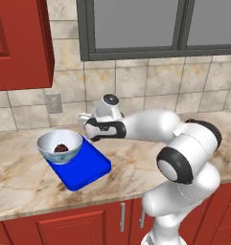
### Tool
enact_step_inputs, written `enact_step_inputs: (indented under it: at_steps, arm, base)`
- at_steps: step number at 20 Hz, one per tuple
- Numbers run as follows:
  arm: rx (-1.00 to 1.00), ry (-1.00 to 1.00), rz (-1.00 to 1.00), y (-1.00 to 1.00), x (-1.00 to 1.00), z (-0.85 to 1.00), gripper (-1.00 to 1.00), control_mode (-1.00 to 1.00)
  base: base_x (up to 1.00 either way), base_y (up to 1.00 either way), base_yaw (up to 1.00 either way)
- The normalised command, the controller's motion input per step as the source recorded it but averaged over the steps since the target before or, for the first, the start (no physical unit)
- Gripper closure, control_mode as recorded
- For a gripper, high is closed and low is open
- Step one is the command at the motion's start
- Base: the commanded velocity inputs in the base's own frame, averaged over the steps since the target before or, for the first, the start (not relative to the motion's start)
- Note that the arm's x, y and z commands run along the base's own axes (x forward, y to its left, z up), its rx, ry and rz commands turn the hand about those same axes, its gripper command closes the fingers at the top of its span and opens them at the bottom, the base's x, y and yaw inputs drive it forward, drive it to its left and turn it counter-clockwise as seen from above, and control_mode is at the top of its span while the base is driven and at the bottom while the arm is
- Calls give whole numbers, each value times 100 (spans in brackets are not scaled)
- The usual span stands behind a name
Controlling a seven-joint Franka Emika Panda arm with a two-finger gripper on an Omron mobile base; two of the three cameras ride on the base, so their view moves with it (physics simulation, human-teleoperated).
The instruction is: Place the bowl with cake and the cupcake onto the tray.
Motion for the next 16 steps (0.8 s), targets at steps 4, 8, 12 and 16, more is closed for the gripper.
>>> enact_step_inputs:
  at_steps: [4, 8, 12, 16]
  arm:
    - [-1, -1, 0, -57, -15, 1, -100, -100]
    - [-4, 0, 1, -58, -21, 0, -100, -100]
    - [-12, 0, 10, -57, -30, 0, -100, -100]
    - [-15, -1, 16, -57, -39, 4, -100, -100]
  base:
    - [0, 0, 0]
    - [0, 0, 0]
    - [0, 0, 0]
    - [0, 0, 0]
